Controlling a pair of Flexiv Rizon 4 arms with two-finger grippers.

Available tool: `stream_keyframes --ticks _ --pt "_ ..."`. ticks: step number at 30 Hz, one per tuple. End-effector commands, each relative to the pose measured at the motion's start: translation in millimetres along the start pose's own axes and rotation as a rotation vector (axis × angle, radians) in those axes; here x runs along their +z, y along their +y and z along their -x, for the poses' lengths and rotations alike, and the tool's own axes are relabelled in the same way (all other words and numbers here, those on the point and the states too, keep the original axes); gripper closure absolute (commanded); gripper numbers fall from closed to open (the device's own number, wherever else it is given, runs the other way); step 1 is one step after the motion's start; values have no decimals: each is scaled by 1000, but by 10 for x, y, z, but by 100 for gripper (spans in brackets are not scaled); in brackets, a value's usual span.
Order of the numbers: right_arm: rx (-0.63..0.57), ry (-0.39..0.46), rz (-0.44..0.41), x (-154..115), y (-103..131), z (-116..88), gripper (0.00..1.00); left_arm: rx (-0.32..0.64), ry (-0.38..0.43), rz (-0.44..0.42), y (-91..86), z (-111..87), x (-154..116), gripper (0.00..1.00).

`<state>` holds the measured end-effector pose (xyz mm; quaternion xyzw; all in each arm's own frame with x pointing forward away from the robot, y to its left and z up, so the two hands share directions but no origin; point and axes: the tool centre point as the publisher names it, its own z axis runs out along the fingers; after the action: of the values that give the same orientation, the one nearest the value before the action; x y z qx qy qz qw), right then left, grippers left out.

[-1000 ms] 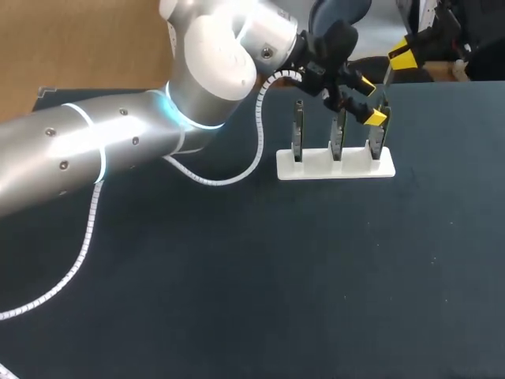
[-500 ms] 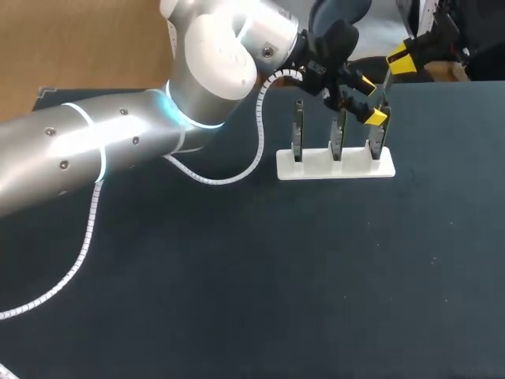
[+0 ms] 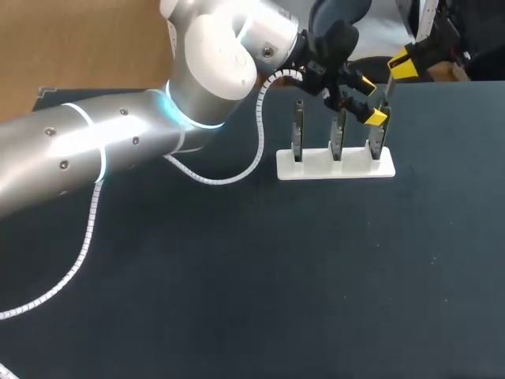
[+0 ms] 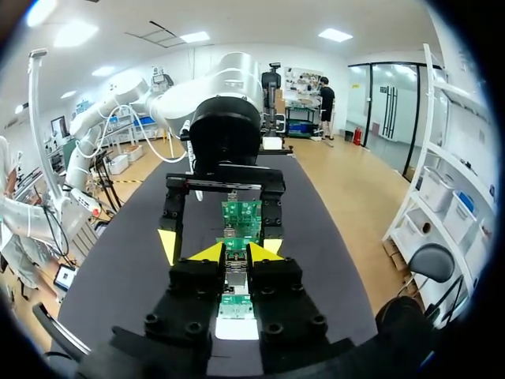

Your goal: Pick up the optical module with the left hand, and insert it into the network port with the right hand.

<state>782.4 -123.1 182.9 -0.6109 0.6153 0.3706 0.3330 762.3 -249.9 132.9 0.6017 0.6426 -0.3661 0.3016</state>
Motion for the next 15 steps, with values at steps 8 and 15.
stream_keyframes --ticks 8,15 --pt "-9 14 -7 18 132 19 100 -2 4 -1 3 9 -1 0" --pt "-4 28 -12 51 149 7 100 -2 4 -1 3 9 -1 0"
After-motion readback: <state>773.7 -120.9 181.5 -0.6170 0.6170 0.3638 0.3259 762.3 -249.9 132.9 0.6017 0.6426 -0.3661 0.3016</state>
